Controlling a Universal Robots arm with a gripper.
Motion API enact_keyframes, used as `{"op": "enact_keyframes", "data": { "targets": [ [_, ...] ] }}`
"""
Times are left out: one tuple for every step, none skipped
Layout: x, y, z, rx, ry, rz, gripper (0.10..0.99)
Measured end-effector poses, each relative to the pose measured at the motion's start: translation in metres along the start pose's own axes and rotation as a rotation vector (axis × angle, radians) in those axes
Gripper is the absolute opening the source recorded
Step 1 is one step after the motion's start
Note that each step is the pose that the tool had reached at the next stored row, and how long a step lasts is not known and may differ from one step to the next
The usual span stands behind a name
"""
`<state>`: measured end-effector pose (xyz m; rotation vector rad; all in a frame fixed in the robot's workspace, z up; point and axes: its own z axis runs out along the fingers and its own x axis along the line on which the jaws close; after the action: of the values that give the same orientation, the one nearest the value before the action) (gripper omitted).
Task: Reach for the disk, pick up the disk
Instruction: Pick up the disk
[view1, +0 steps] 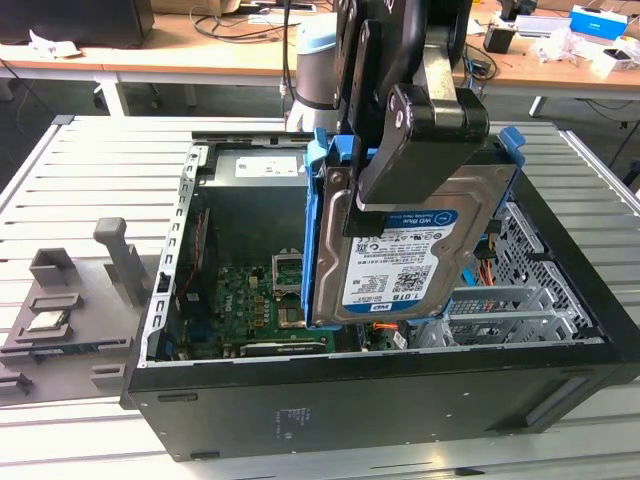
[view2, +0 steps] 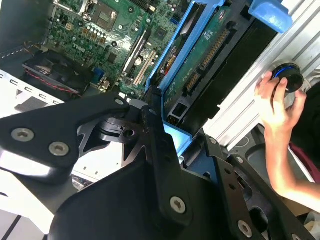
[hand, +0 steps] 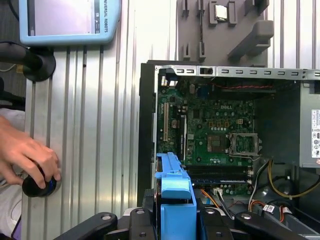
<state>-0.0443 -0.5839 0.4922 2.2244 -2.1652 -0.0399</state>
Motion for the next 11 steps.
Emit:
{"op": "enact_keyframes", "data": {
  "targets": [
    [0.0001, -0.0006, 0.0, 0.0, 0.0001, 0.0, 0.365],
    [0.0001, -0.0011, -0.0001, 0.0, 0.0001, 0.0, 0.365],
    [0.0001, -0.0024, -0.0001, 0.0, 0.0002, 0.0, 0.365],
    [0.0002, -0.0037, -0.0002, 0.0, 0.0004, 0.0, 0.365],
    [0.0003, -0.0073, -0.0003, 0.0, 0.0005, 0.0, 0.365],
    [0.0005, -0.0176, -0.0008, 0.0, 0.0005, 0.0, 0.365],
    [0.0008, -0.0281, -0.0013, 0.0, 0.0005, 0.0, 0.365],
    [0.0011, -0.0394, -0.0018, 0.0, 0.0005, 0.0, 0.365],
    [0.0011, -0.0412, -0.0018, 0.0, 0.0004, 0.0, 0.365],
    [0.0012, -0.0432, -0.0019, 0.0, 0.0005, 0.0, 0.365],
    [0.0012, -0.0457, -0.002, 0.0, 0.0005, 0.0, 0.365]
  ]
}}
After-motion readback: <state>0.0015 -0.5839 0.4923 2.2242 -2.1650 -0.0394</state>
